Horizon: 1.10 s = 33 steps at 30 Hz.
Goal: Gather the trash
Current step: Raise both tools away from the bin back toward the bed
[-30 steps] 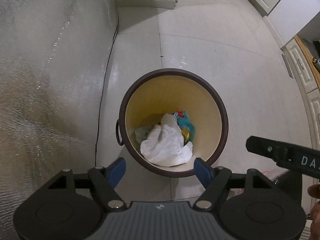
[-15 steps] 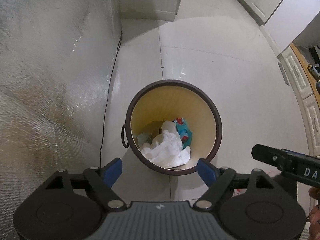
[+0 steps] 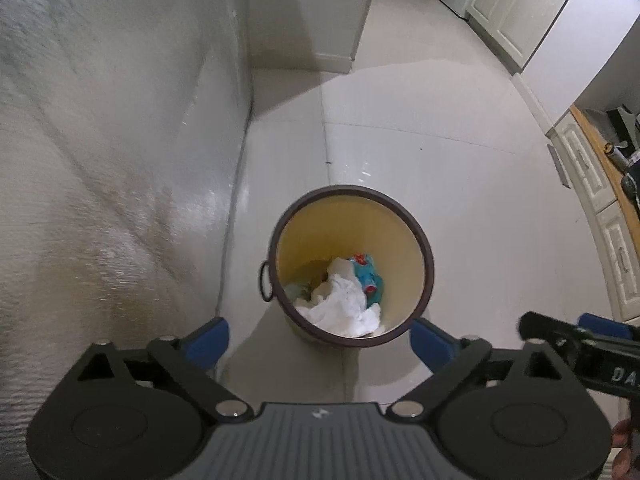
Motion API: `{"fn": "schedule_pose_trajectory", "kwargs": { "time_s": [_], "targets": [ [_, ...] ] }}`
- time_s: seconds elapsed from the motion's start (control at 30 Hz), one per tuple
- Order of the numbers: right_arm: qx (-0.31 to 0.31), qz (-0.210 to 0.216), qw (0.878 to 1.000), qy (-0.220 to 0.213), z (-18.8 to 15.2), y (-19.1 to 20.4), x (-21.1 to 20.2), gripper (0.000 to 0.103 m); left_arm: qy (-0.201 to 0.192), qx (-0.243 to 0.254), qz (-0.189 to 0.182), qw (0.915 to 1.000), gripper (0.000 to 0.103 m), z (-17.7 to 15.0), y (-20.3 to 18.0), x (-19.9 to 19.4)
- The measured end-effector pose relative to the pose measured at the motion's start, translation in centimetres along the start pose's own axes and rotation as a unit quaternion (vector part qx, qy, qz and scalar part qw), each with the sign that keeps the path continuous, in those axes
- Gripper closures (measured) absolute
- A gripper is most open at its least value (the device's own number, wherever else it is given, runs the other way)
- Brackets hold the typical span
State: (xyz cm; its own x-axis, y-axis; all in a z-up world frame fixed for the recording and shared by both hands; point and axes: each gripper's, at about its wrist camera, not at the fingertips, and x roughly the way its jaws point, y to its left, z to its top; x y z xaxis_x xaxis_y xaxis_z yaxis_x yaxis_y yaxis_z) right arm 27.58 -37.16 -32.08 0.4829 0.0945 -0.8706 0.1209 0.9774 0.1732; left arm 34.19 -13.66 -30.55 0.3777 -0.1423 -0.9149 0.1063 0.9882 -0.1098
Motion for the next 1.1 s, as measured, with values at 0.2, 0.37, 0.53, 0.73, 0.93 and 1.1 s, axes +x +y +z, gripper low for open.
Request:
{"fn": "schedule_pose_trajectory", "kwargs": {
  "time_s": [0.2,0.37,0.53,0.73,0.93,1.1],
  "targets": [
    [0.002,-0.019,1.0,-0.012,-1.2,0.0,-2.2,0.0,-0.008,0.011,0.012,0.9998,0.0,-1.1,0.3,-2.1],
    [-0.004,-0.033,0.999,-0.015,-2.3,0.2,-4.1,0.0,-0.013,0.019,0.019,0.9996,0.0,-2.1,0.3,-3.7],
    [-0.005,-0.038,0.999,-0.03,-3.6,0.3,-6.3,0.0,-0.018,0.034,0.02,0.9991,0.0,-3.2,0.2,-5.4],
    [-0.004,-0.053,0.997,-0.054,-5.5,0.3,-10.1,0.0,-0.039,0.05,0.002,0.998,0.0,-5.0,-0.4,-8.8],
    [0.004,-0.05,0.994,-0.093,-7.5,0.5,-15.2,0.0,-0.083,0.083,-0.028,0.9927,0.0,-6.7,-2.0,-13.9],
    [0.005,-0.061,0.989,-0.132,-8.7,0.8,-19.7,0.0,-0.128,0.095,-0.048,0.986,0.0,-7.8,-2.9,-18.1]
  ]
}}
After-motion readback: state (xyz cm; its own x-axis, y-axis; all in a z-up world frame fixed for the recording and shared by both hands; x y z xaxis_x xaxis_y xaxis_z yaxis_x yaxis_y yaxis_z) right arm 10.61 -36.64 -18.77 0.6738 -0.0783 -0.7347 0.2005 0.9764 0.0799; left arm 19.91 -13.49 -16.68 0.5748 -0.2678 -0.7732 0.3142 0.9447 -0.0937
